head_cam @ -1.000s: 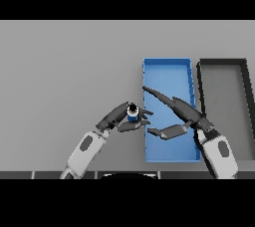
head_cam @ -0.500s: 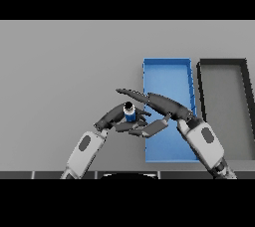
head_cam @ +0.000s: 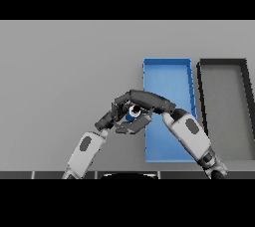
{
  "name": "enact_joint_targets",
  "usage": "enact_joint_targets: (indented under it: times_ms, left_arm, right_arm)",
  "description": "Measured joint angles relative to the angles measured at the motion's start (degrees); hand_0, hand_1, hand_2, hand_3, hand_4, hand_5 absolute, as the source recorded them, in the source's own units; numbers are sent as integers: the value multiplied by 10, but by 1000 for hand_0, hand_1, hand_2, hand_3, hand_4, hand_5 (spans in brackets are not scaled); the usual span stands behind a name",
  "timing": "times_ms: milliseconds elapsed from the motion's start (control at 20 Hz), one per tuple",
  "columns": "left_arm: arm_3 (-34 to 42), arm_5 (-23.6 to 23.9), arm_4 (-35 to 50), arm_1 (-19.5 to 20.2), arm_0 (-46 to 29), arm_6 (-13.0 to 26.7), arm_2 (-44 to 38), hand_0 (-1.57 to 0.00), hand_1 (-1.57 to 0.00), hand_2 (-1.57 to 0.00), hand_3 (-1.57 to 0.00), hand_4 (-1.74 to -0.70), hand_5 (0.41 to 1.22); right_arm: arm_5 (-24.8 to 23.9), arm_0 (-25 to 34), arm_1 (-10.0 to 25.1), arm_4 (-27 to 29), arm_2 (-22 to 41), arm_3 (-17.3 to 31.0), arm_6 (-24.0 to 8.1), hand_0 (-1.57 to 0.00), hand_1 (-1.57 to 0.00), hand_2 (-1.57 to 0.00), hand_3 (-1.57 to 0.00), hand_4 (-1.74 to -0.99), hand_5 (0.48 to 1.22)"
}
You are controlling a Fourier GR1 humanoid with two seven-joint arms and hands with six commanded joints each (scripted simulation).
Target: Pick up the blue pipe and place it into the blue bin.
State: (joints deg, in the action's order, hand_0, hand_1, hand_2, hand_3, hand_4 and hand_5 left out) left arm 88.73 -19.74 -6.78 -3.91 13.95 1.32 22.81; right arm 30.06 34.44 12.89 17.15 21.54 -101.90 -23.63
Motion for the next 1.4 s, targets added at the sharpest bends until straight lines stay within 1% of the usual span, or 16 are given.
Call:
enact_joint_targets:
  times_ms: [100, 150, 250, 350, 550, 650, 750, 800, 850, 900, 1000, 1050, 1150, 1250, 1350, 1400]
  left_arm:
    - [-1, -1, 9, -2, -2, -5, -1, -1571, -1571, -1571, -1523, -1677, 1221]
    - [1, -7, 24, -4, -10, -13, -2, -1571, -1571, -1571, -1532, -1690, 1221]
    - [-4, -11, 36, -12, -10, -25, 0, -1571, -1571, -1571, -1490, -1707, 1221]
    - [-9, -15, 38, -14, 0, -19, -7, -1571, -1571, -1571, -1441, -1718, 1221]
    - [6, -17, 37, -7, -12, -25, -6, -1571, -1571, -1571, -1428, -1730, 1221]
    - [11, -10, 35, -4, -7, -12, -7, -1571, -1571, -1571, -1422, -1731, 1221]
    - [10, -2, 26, 2, -7, -27, -4, -1571, -1571, -1571, -1454, -1724, 1221]
    - [11, 9, 10, 5, -8, -46, 0, -1462, -1342, -1293, -1166, -1599, 1221]
    - [12, 13, 2, 11, 1, -47, -4, -1169, -1073, -1034, -933, -1475, 1221]
    - [8, 3, 4, 16, -1, -52, -2, -935, -858, -827, -746, -1372, 1221]
    - [5, -26, -7, 27, 1, -64, 1, -598, -549, -529, -477, -1206, 1221]
    - [-2, -31, -16, 25, 9, -65, -2, -478, -439, -423, -381, -1136, 1132]
    - [-1, -34, -33, 24, 3, -56, -3, -306, -281, -270, -244, -1047, 938]
    - [9, -26, -26, 24, 3, -7, -10, -195, -179, -173, -156, -996, 770]
    - [3, -27, -19, 19, 2, 8, -12, -125, -114, -110, -99, -970, 647]
    - [2, -26, -15, 13, 3, 33, -13, -100, -91, -88, -79, -969, 603]
  right_arm:
    - [2, -6, -1, 16, 3, -4, -7, -1215, -1215, -1233, -1021, -1581, 650]
    - [-5, -11, -9, 20, 7, -3, -6, -1286, -1287, -1300, -1102, -1606, 765]
    - [-9, -10, -16, 29, 13, 0, -11, -1389, -1389, -1398, -1250, -1648, 929]
    - [-11, -14, -10, 20, 15, -4, 3, -1454, -1454, -1460, -1357, -1680, 1034]
    - [-11, -13, -11, 11, 26, -1, 46, -1523, -1523, -1526, -1484, -1716, 1144]
    - [-22, -16, -14, 14, 24, 0, 52, -1540, -1540, -1542, -1515, -1725, 1172]
    - [-31, -24, -17, 3, 25, -7, 55, -1551, -1551, -1552, -1535, -1731, 1190]
    - [-33, -30, -17, 1, 26, -14, 63, -1555, -1555, -1556, -1542, -1733, 1196]
    - [-44, -28, -20, -8, 26, -15, 66, -1558, -1558, -1559, -1548, -1734, 1201]
    - [-43, -25, -21, -11, 30, -15, 52, -1561, -1561, -1561, -1553, -1736, 1205]
    - [-46, -28, -21, -3, 29, -23, 24, -1565, -1565, -1565, -1559, -1738, 1211]
    - [-51, -29, -22, -2, 28, -30, 5, -1566, -1566, -1566, -1562, -1738, 1213]
    - [-55, -33, -29, -12, 32, -32, -2, -1568, -1568, -1568, -1565, -1739, 1216]
    - [-52, -23, -29, -17, 24, -27, 0, -1569, -1569, -1569, -1567, -1740, 1218]
    - [-49, -33, -37, -35, 30, -31, 6, -1570, -1570, -1570, -1569, -1740, 1219]
    - [-50, -33, -45, -42, 31, -26, -3, -1570, -1570, -1570, -1569, -1740, 1219]
